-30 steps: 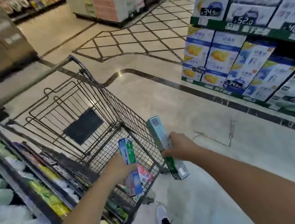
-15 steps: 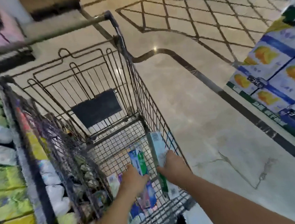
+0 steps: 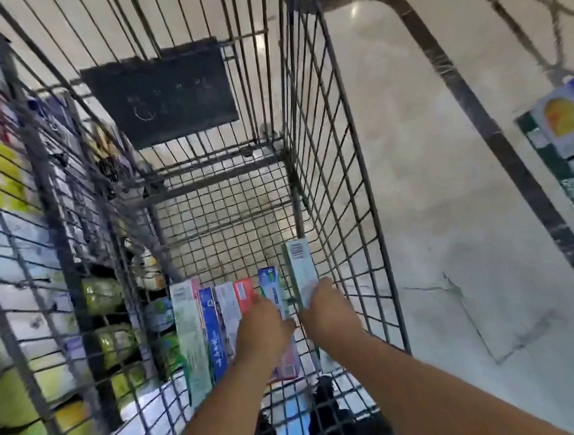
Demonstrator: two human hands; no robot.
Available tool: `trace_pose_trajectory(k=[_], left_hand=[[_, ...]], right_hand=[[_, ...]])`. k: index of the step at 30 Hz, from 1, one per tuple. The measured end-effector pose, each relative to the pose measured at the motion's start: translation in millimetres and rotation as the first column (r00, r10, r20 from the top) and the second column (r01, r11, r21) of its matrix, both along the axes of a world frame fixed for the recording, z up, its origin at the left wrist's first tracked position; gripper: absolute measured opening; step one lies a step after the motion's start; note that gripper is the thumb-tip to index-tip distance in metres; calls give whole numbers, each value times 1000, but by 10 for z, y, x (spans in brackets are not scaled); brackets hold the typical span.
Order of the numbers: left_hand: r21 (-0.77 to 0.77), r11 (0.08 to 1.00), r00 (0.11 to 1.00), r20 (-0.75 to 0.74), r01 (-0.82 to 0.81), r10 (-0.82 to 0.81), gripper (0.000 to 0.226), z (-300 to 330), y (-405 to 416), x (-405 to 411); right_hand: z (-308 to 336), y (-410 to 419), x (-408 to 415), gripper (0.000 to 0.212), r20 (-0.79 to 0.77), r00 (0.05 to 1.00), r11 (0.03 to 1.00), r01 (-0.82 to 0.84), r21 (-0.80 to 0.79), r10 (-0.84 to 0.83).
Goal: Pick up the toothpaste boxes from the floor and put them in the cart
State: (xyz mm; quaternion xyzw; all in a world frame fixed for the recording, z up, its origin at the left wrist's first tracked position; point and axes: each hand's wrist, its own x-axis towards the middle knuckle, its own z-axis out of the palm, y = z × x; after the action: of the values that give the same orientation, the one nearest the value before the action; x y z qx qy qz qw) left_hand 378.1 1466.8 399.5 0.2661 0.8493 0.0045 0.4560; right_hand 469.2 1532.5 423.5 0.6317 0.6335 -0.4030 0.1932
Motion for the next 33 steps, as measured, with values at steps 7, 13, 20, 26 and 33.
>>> trace_pose_trajectory(k=[7,13,20,26,33], left_hand=[[-36,999,998,-62,-13,10,83,-177,0,51],[-54,984,974,-144,167,-174,114,-191,-35,17],[-61,984,982,-82,167,-172,114,-246,-122,-109],[84,995,998,-36,59,-56,76,-120,-375,-222],[95,994,997,39,59,-63,51,513,-534,-518]], right_hand=[[-229,4,-86,31,63,995,997,-74,-28,75],[-309,-63,-69,39,93,990,993,-99,-59,104],[-384,-147,-124,41,35,986,983,-158,-88,162],[-329,-230,-162,34,-9,969,953,-243,-180,246],[461,-70,-106,27,-126,949,931,-309,-193,289]])
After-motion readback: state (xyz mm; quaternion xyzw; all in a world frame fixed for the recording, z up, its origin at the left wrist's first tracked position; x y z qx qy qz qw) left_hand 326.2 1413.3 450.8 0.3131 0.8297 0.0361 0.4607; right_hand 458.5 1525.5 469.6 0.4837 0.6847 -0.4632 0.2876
